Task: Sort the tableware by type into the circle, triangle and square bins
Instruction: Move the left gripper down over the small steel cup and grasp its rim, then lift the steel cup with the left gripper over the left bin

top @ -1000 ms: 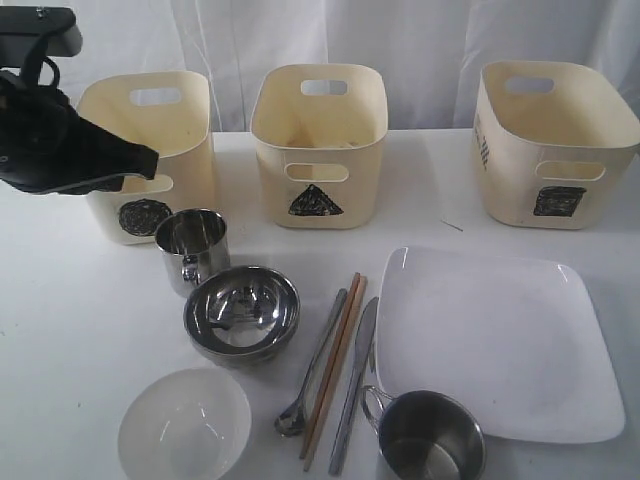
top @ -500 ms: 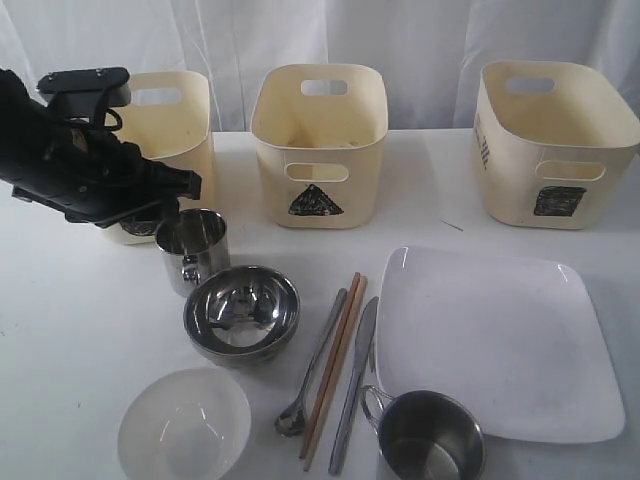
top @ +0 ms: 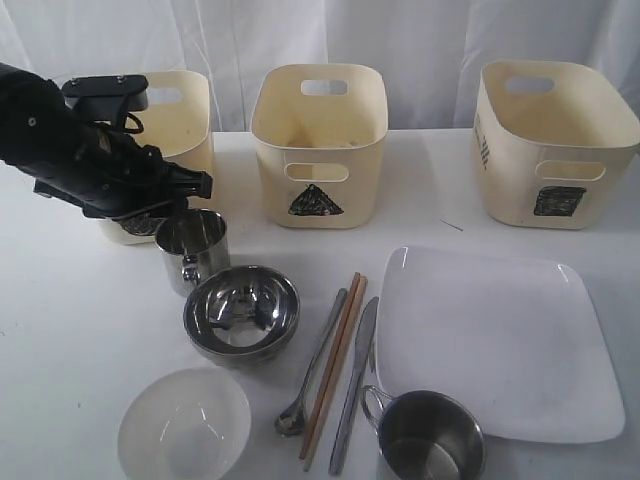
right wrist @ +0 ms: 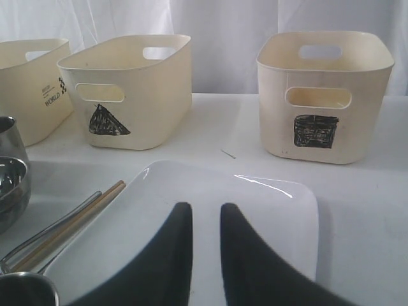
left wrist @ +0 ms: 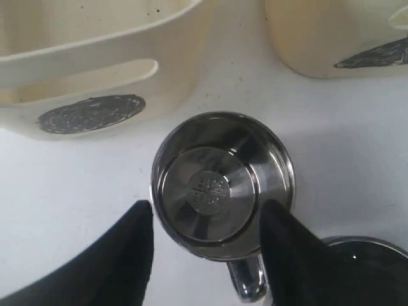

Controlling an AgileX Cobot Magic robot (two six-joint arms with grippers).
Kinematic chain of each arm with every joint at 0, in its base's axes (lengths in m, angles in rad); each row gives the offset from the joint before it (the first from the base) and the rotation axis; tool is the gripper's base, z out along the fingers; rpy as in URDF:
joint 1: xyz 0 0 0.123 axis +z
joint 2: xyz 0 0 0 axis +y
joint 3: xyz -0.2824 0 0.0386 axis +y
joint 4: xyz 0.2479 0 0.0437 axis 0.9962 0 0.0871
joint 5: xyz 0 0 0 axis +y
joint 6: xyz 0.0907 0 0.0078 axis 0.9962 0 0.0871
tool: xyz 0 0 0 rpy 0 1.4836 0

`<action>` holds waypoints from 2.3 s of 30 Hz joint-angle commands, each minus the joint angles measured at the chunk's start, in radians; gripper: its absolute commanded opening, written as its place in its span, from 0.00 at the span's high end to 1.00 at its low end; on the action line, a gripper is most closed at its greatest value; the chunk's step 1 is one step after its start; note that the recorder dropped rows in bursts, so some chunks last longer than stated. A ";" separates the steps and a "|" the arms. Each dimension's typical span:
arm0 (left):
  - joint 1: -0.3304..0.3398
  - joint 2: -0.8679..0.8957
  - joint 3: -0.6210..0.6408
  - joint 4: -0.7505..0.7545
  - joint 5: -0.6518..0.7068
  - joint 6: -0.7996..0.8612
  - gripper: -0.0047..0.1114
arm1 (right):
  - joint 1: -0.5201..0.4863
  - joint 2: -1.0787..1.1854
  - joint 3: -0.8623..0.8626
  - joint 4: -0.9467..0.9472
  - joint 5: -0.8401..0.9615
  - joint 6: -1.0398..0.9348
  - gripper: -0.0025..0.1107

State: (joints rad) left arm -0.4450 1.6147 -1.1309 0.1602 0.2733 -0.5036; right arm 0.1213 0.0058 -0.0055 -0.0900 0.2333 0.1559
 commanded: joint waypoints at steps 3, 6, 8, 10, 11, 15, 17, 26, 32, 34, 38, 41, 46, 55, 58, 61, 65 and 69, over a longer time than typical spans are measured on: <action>0.002 0.032 -0.016 0.006 0.007 -0.010 0.48 | -0.003 -0.006 0.006 -0.007 -0.004 0.001 0.84; 0.002 0.049 -0.016 0.006 0.007 -0.020 0.48 | -0.003 -0.006 0.006 -0.007 -0.004 0.001 0.84; 0.002 0.060 -0.016 0.011 0.009 -0.020 0.48 | -0.003 -0.006 0.006 -0.007 -0.004 0.001 0.84; 0.002 0.070 -0.016 0.010 0.018 -0.020 0.48 | -0.003 -0.006 0.006 -0.007 -0.004 0.001 0.84; 0.002 0.073 -0.016 0.010 0.024 -0.022 0.48 | -0.003 -0.006 0.006 -0.007 -0.004 0.001 0.84; 0.002 0.095 -0.016 0.012 0.014 -0.028 0.48 | -0.003 -0.006 0.006 -0.007 -0.004 0.001 0.84; 0.002 0.104 -0.016 0.012 0.006 -0.041 0.48 | -0.003 -0.006 0.006 -0.007 -0.004 0.001 0.84; 0.002 0.141 -0.018 0.036 -0.040 -0.045 0.48 | -0.003 -0.006 0.006 -0.007 -0.004 0.001 0.84; 0.002 0.171 -0.041 0.046 -0.040 -0.045 0.48 | -0.003 -0.006 0.006 -0.007 -0.004 0.001 0.84; 0.002 0.173 -0.056 0.046 -0.040 -0.045 0.48 | -0.003 -0.006 0.006 -0.007 -0.004 0.001 0.84; 0.006 0.176 -0.069 0.051 -0.050 -0.045 0.48 | -0.003 -0.006 0.006 -0.007 -0.004 0.001 0.84; 0.014 0.185 -0.069 0.051 -0.046 -0.045 0.48 | -0.003 -0.006 0.006 -0.007 -0.004 0.001 0.84; 0.014 0.201 -0.069 0.053 -0.058 -0.045 0.48 | -0.003 -0.006 0.006 -0.007 -0.004 0.001 0.84; 0.014 0.252 -0.069 0.053 -0.071 -0.045 0.48 | -0.003 -0.006 0.006 -0.007 -0.004 0.001 0.84; 0.014 0.253 -0.069 0.053 -0.071 -0.045 0.50 | -0.003 -0.006 0.006 -0.007 -0.004 0.014 0.84; 0.014 0.253 -0.069 0.062 -0.060 -0.045 0.59 | -0.003 -0.006 0.006 -0.007 -0.004 0.024 0.84; 0.014 0.234 -0.069 0.081 -0.038 -0.043 0.84 | -0.003 -0.006 0.006 -0.007 -0.004 0.024 0.84; 0.014 0.195 -0.069 0.110 -0.027 -0.040 0.96 | -0.003 -0.006 0.006 -0.007 -0.004 0.024 0.84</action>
State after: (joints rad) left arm -0.4321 1.8451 -1.1974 0.2505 0.2219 -0.5427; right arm 0.1213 0.0058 -0.0055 -0.0900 0.2333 0.1741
